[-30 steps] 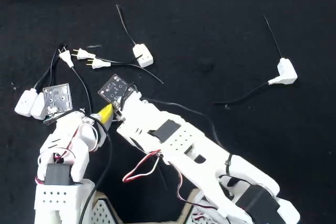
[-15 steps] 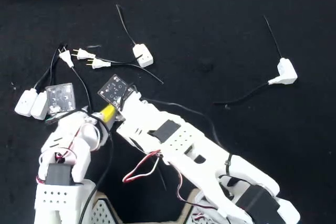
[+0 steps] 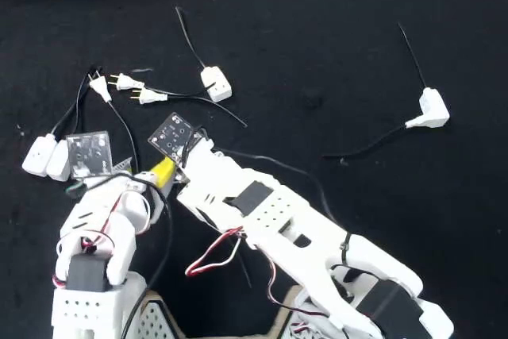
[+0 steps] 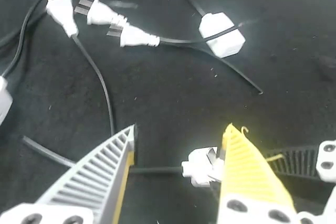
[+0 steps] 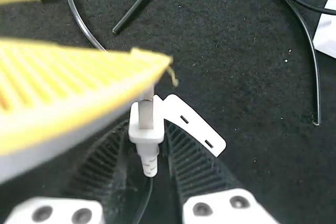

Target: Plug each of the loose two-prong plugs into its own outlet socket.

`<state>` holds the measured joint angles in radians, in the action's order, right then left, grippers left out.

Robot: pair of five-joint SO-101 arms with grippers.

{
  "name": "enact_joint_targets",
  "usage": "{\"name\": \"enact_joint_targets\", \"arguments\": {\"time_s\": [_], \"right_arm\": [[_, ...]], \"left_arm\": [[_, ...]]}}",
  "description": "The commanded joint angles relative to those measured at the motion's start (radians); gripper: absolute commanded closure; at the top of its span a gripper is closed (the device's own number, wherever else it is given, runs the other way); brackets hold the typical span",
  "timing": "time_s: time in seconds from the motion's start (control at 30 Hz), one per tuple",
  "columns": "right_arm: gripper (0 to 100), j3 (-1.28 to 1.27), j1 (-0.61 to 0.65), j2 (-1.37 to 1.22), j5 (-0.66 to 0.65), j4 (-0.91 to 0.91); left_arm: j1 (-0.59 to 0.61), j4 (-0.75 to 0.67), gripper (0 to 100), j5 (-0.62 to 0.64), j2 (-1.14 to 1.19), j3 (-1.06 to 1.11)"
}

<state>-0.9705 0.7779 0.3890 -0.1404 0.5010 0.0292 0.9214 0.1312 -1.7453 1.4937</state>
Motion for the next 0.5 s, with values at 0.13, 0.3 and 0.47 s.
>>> {"name": "enact_joint_targets", "arguments": {"time_s": [0.13,0.3,0.47], "right_arm": [[98.8,0.007,0.011,0.048,0.005,-0.018],[98.8,0.007,0.011,0.048,0.006,-0.017],[98.8,0.007,0.011,0.048,0.009,-0.017]], "left_arm": [[-0.005,-0.023,73,-0.055,-0.075,0.059],[-0.005,-0.072,73,-0.083,-0.071,0.108],[-0.005,-0.074,73,-0.083,-0.071,0.117]]}}
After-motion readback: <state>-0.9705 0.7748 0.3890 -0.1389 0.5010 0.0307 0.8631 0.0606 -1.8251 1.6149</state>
